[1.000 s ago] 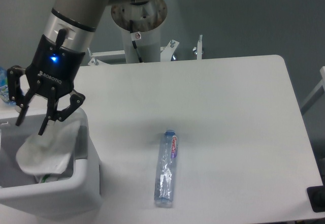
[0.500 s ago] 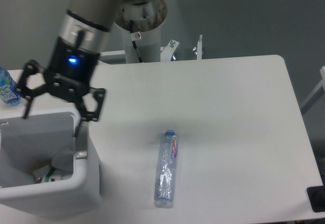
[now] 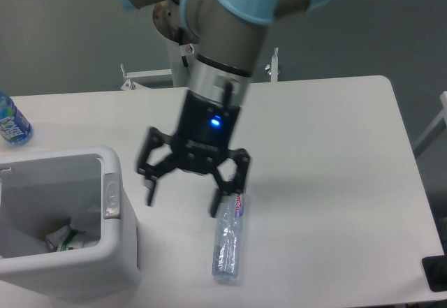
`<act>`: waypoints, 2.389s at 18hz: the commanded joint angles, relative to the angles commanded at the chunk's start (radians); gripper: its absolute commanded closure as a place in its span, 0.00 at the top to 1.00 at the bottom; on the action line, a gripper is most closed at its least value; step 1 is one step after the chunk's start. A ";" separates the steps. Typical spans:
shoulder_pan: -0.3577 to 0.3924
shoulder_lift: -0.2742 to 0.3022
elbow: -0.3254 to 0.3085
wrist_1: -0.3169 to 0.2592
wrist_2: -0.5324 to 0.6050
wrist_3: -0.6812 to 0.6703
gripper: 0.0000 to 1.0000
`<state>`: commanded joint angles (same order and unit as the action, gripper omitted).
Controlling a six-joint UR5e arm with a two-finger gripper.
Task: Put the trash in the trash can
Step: 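Move the open gripper over the clear plastic water bottle, then lower the gripper around the bottle's cap end and close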
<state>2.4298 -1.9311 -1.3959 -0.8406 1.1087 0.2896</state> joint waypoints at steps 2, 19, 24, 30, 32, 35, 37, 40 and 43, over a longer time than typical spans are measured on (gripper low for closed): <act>0.012 -0.046 -0.003 -0.002 0.017 0.063 1.00; -0.041 -0.261 -0.043 0.015 0.262 0.226 1.00; -0.081 -0.301 -0.017 0.017 0.296 0.223 1.00; -0.106 -0.327 -0.028 0.017 0.303 0.223 1.00; -0.107 -0.328 -0.029 0.017 0.303 0.223 1.00; -0.110 -0.331 -0.032 0.017 0.304 0.224 1.00; -0.112 -0.344 -0.031 0.017 0.307 0.224 1.00; -0.112 -0.361 -0.025 0.017 0.324 0.226 1.00; -0.112 -0.365 -0.028 0.017 0.326 0.226 1.00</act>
<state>2.3178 -2.2964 -1.4235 -0.8237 1.4343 0.5154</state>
